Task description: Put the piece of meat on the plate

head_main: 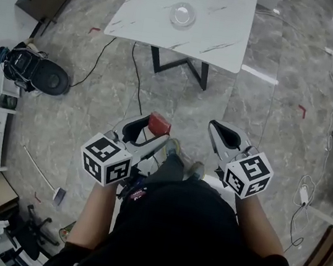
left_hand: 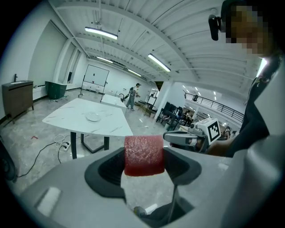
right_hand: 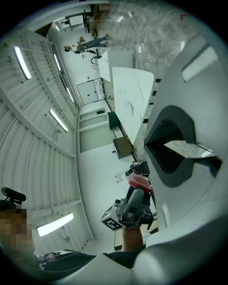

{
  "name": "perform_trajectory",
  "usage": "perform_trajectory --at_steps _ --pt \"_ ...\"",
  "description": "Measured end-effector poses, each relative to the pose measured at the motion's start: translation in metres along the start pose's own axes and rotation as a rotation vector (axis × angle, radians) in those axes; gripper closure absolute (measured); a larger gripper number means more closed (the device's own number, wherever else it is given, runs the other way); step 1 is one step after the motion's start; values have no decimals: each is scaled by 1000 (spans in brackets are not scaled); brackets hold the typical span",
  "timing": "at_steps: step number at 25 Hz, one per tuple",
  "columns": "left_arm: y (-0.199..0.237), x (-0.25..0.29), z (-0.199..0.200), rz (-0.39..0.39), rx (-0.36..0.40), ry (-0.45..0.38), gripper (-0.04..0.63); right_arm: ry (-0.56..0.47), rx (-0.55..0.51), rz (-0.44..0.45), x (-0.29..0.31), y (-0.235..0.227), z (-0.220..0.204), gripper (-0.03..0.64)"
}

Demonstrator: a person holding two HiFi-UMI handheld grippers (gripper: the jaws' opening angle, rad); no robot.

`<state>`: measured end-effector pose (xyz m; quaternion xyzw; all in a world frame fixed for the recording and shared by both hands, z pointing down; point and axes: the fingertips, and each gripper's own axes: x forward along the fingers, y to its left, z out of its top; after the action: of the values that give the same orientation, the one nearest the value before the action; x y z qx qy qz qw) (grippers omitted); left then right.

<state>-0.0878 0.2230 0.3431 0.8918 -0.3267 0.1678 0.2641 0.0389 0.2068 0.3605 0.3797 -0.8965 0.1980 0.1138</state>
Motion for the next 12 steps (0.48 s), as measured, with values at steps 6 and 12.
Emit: perform_trajectory --at_steps 6,12 --pt "37 3 18 -37 26 23 218 -1 16 -23 40 0 14 597" --pt "61 8 28 -69 46 44 218 9 29 -48 68 -1 19 598"
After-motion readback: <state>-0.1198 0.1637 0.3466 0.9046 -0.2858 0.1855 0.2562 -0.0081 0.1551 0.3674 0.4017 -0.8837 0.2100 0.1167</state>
